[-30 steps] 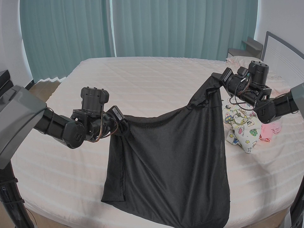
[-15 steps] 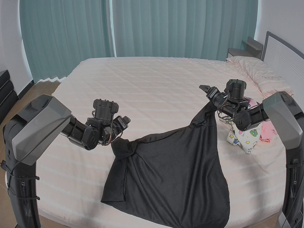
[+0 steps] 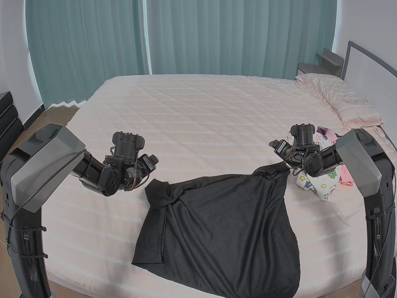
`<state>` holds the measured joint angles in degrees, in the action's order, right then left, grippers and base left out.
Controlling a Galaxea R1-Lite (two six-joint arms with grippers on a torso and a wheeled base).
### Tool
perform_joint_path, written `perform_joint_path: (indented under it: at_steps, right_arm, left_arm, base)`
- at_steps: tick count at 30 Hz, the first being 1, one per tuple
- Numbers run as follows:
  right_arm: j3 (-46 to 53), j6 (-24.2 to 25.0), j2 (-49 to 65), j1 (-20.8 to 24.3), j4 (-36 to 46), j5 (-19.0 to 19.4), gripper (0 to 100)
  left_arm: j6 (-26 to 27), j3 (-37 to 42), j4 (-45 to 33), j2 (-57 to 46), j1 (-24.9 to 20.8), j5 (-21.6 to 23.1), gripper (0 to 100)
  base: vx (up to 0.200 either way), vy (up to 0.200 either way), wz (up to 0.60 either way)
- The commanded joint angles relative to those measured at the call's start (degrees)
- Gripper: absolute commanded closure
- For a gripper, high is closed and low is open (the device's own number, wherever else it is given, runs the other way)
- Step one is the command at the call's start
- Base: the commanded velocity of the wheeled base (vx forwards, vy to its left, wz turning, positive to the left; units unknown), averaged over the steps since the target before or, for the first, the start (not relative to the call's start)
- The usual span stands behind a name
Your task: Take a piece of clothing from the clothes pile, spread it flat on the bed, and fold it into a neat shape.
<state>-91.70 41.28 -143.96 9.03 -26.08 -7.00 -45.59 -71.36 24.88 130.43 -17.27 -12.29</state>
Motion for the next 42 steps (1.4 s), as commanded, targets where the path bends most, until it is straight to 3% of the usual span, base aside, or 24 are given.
perform_joint_path:
  at_steps: [1,3,5,7,10,11,13,14,17,20,24,29,32,33,42]
  right_arm:
    - [-0.9,6.3,0.9,-0.3,-4.9,0.4,0]
    - [0.8,10.2,3.2,-0.2,-7.9,1.0,0]
    - [2.9,10.1,4.6,-0.1,-7.6,2.2,0]
    - [11.3,7.3,8.4,-0.2,-8.4,4.4,0]
    - [17.8,5.8,11.2,-0.2,-9.3,4.5,0]
    - [28.2,2.2,15.4,0.1,-12.9,4.5,0]
    - [34.3,0.9,18.1,0.3,-16.6,4.7,0]
    - [43.0,-0.2,21.4,0.6,-23.0,5.4,0]
    - [54.2,-0.4,24.2,1.4,-32.5,6.8,0]
    - [61.8,-0.1,24.4,1.3,-38.2,6.8,0]
    - [68.8,1.9,23.5,0.5,-44.6,7.0,0]
    - [72.4,2.6,20.8,2.0,-50.7,6.4,0]
    - [72.9,2.5,20.6,2.4,-51.2,6.3,0]
    - [74.1,2.5,20.8,2.7,-51.3,6.3,0]
    - [76.1,2.3,21.2,5.8,-51.4,6.0,0]
  left_arm:
    - [1.8,6.5,0.3,-6.1,-0.5,0.0,0]
    - [1.9,9.4,0.5,-7.9,-1.0,0.2,0]
    - [1.8,11.1,0.6,-9.1,-1.3,0.4,0]
    - [1.6,16.2,0.6,-12.5,-2.0,1.8,0]
    - [1.4,19.8,0.7,-15.0,-2.5,2.8,0]
    - [0.5,24.4,0.9,-18.8,-2.9,4.6,0]
    - [-0.5,26.9,1.2,-21.1,-3.1,6.2,0]
    - [-2.5,31.3,1.7,-24.3,-3.4,9.9,0]
    - [-3.7,38.2,2.8,-28.0,-3.7,16.9,0]
    - [-3.8,44.3,5.9,-29.1,-3.8,20.1,0]
    - [-3.6,49.5,13.1,-25.1,-4.7,20.2,0]
    - [-3.9,49.7,18.3,-17.0,-7.8,16.7,0]
    - [-4.4,49.3,18.7,-15.4,-8.5,14.6,0]
    - [-5.7,49.2,20.1,-12.8,-10.7,10.8,0]
    - [-6.1,50.2,23.3,-12.1,-14.0,10.0,0]
  base:
    - [0.000,0.000,0.00]
    - [0.000,0.000,0.00]
    - [0.000,0.000,0.00]
    - [0.000,0.000,0.00]
    - [0.000,0.000,0.00]
    - [0.000,0.000,0.00]
    - [0.000,0.000,0.00]
    - [0.000,0.000,0.00]
    - [0.000,0.000,0.00]
    - [0.000,0.000,0.00]
    - [0.000,0.000,0.00]
    - [0.000,0.000,0.00]
    - [0.000,0.000,0.00]
    - [0.000,0.000,0.00]
    - [0.000,0.000,0.00]
